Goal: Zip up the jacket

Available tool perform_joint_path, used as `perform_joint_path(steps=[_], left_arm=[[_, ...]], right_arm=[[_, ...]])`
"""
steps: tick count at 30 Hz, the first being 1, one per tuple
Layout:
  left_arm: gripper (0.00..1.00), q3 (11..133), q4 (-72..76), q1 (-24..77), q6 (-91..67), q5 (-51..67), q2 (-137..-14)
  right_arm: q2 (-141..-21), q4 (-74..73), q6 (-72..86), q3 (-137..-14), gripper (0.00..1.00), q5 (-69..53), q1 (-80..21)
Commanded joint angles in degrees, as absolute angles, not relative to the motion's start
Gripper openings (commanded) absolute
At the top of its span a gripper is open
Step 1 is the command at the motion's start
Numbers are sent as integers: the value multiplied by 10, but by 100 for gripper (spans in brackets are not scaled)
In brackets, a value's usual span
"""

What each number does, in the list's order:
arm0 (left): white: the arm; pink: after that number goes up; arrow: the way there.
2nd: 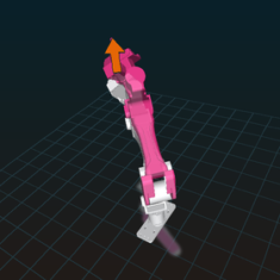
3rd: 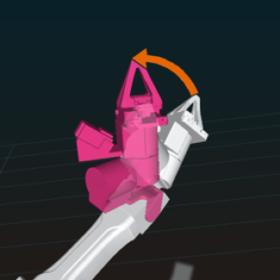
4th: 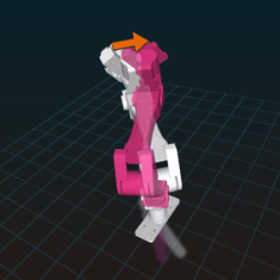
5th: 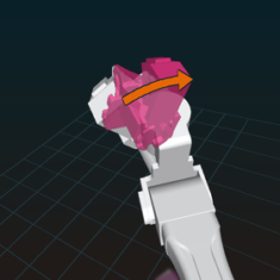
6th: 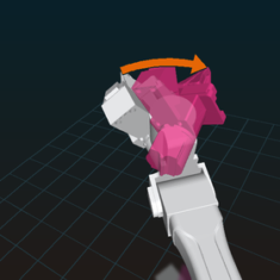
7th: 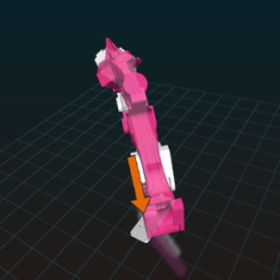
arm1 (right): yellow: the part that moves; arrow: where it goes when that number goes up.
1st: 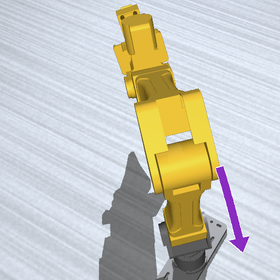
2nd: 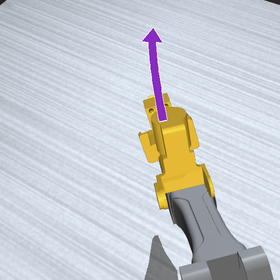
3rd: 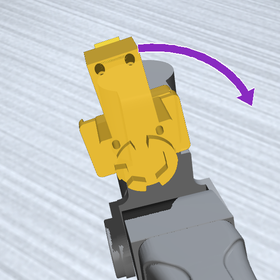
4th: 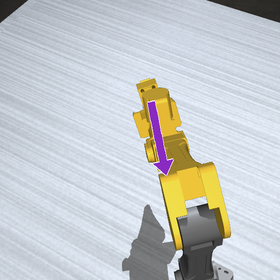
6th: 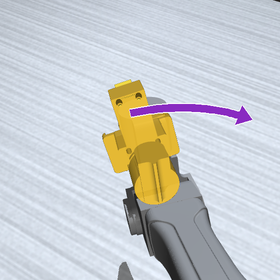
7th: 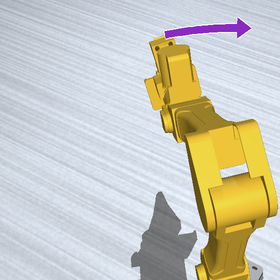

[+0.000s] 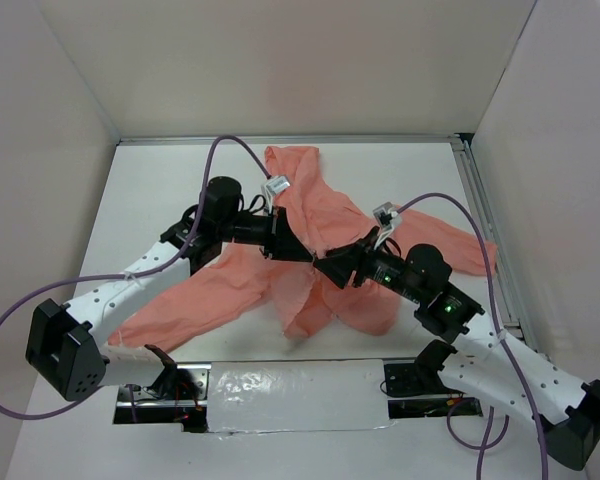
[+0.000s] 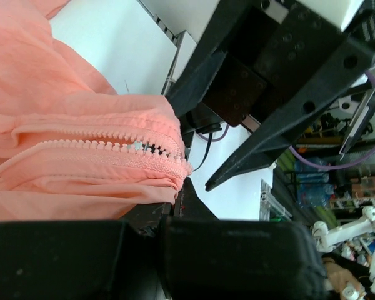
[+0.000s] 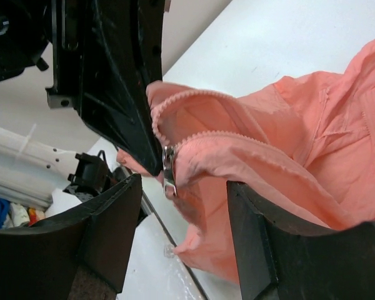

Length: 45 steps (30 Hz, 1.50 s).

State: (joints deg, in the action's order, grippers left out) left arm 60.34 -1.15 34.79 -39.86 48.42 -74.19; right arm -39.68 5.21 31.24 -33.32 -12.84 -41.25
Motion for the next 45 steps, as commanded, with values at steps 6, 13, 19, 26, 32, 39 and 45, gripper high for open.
perform_joint_path(steps=[6, 13, 19, 26, 32, 39, 45], left_arm=[[0, 613, 3, 342, -416, 493, -739], [0, 612, 3, 342, -410, 496, -736], [0, 610, 7, 342, -411, 502, -729], [0, 614, 4, 342, -413, 499, -733], [0, 620, 2, 342, -416, 492, -731], [0, 619, 2, 342, -416, 491, -730], [0, 620, 2, 342, -416, 487, -733]], right_arm=[[-394, 60, 294, -327, 60, -120, -432], [-374, 127, 333, -296, 49, -119, -432], [-387, 138, 323, -296, 54, -143, -431], [-397, 164, 310, -301, 53, -173, -432], [-416, 135, 301, -305, 49, -171, -437], [-406, 122, 292, -303, 42, -165, -439], [-421, 88, 293, -315, 24, -156, -442]])
